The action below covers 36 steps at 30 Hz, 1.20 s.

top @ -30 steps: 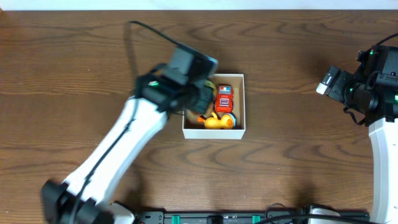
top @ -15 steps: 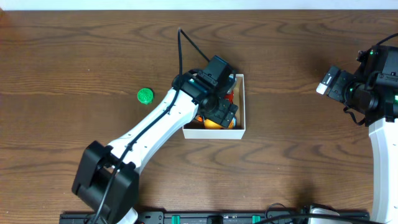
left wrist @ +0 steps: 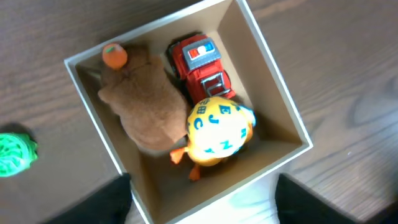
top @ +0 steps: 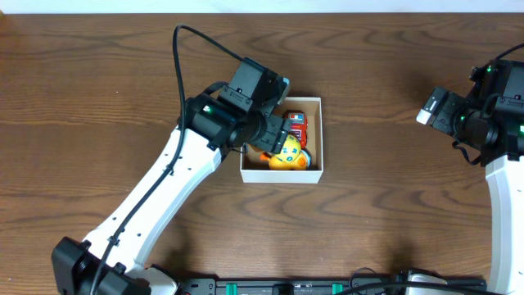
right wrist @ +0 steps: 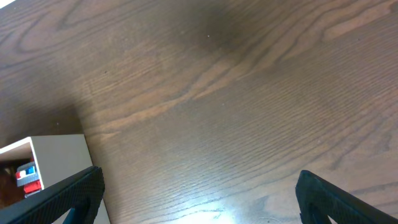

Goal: Pack container
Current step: 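Carry the yellow ball into the box and release it, then move the left gripper to the green spiky ball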

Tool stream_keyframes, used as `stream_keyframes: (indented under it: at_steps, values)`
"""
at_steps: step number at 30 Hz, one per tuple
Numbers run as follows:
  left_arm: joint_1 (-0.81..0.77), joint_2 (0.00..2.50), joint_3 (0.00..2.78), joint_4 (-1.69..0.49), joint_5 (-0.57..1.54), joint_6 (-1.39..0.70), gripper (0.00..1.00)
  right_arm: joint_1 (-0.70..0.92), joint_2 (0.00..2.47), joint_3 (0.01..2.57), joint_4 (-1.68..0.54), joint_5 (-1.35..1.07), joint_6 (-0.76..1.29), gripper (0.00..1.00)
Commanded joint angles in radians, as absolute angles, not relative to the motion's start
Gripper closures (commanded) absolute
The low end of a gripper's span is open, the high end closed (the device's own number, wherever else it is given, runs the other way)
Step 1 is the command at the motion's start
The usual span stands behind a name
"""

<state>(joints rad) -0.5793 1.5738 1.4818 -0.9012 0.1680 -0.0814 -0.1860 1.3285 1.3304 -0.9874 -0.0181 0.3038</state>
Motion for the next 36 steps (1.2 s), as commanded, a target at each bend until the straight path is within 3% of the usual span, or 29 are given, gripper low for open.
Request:
stream_keyframes:
  at_steps: [1, 9, 15, 18, 26, 31, 36]
  values:
    - [-0.591, 1.595, 1.494, -0.908, 0.152, -0.088, 0.45, -0.191, 1.332, 1.332, -0.99, -0.008, 0.314, 0.01]
    - [-0.602, 1.628, 1.494, -0.9, 0.142, -0.087, 0.49, -0.191, 1.332, 1.332, -0.99, -0.008, 0.314, 0.01]
    - [-0.56, 1.643, 1.494, -0.962, -0.118, -0.088, 0.52, -0.191, 1.332, 1.332, -0.99, -0.008, 0.314, 0.01]
    - [-0.484, 1.643, 1.494, -0.977, -0.117, -0.088, 0.37, -0.191, 1.332, 1.332, -0.99, -0.008, 0.314, 0.01]
    - [-0.25, 1.683, 1.488, -0.964, -0.053, -0.087, 0.36, -0.191, 1.332, 1.332, -0.99, -0.008, 0.314, 0.01]
    - [-0.198, 1.822, 1.488, -0.955, -0.031, -0.083, 0.25, -0.191, 1.332, 1.332, -0.99, -0.008, 0.314, 0.01]
    - [-0.176, 1.971, 1.488, -0.917, -0.031, -0.083, 0.24, -0.191, 1.332, 1.332, -0.99, -0.008, 0.314, 0.01]
